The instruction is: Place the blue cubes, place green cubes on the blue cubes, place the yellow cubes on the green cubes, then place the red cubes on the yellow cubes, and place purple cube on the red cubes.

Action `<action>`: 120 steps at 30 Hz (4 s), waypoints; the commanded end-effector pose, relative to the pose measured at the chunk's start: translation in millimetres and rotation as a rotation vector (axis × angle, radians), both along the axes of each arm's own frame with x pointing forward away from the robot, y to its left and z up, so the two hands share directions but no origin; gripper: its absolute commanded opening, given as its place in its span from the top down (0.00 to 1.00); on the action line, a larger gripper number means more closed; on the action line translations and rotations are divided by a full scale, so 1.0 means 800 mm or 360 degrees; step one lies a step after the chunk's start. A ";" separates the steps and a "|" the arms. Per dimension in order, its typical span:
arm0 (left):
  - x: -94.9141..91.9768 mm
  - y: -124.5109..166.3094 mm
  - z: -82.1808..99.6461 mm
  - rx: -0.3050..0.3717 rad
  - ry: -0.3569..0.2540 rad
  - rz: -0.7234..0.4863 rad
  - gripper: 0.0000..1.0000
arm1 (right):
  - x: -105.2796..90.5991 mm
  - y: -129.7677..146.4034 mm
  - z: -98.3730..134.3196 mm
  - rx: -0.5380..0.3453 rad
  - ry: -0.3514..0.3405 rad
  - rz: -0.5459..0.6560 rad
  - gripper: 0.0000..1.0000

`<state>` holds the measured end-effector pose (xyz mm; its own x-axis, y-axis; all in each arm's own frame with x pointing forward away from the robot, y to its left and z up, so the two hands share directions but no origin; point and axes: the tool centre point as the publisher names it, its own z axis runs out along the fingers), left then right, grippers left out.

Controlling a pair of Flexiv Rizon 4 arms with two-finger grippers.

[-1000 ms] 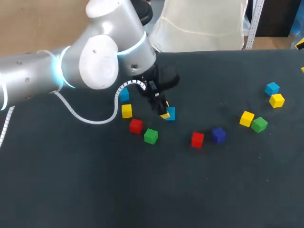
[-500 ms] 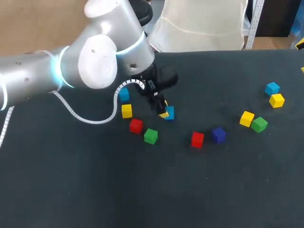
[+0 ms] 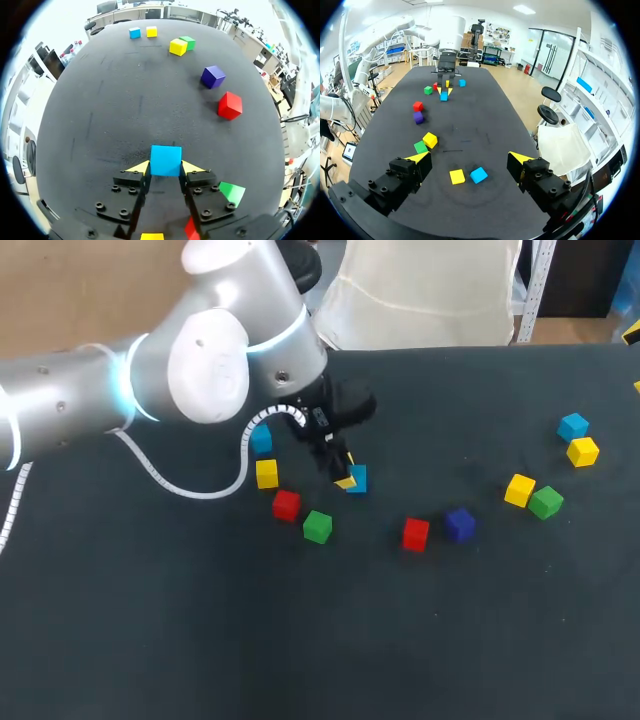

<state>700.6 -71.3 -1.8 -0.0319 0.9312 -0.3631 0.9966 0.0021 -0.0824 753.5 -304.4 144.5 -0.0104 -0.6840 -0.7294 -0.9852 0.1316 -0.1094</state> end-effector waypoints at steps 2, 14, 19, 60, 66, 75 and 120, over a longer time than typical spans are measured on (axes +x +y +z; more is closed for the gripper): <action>0.006 -0.003 -0.002 0.0008 0.0016 -0.0017 0.78 | -0.001 0.000 0.000 -0.0002 -0.0003 -0.0002 0.00; 0.007 -0.004 -0.002 0.0010 0.0022 -0.0017 0.74 | -0.001 0.000 0.000 -0.0002 -0.0003 -0.0002 0.00; 0.008 -0.003 -0.002 0.0012 0.0022 -0.0011 0.77 | -0.001 0.000 0.000 -0.0002 -0.0003 -0.0002 0.00; 0.006 -0.006 -0.006 0.0014 0.0059 -0.0012 0.62 | -0.001 0.000 0.000 -0.0002 -0.0003 -0.0002 0.00; 0.005 -0.005 -0.007 0.0014 0.0069 -0.0007 0.53 | -0.001 0.000 0.000 -0.0002 -0.0003 -0.0002 0.00; 0.005 -0.004 -0.008 0.0013 0.0073 -0.0005 0.55 | -0.001 0.000 0.000 -0.0002 -0.0003 -0.0002 0.00; 0.000 0.007 -0.003 -0.0002 0.0097 0.0015 0.19 | -0.001 0.000 0.000 -0.0002 -0.0003 -0.0002 0.00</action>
<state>700.2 -68.1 -6.2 -0.0628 0.9308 -0.3600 0.9899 0.0121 -0.1413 753.5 -304.4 144.5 -0.0104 -0.6840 -0.7294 -0.9852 0.1316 -0.1094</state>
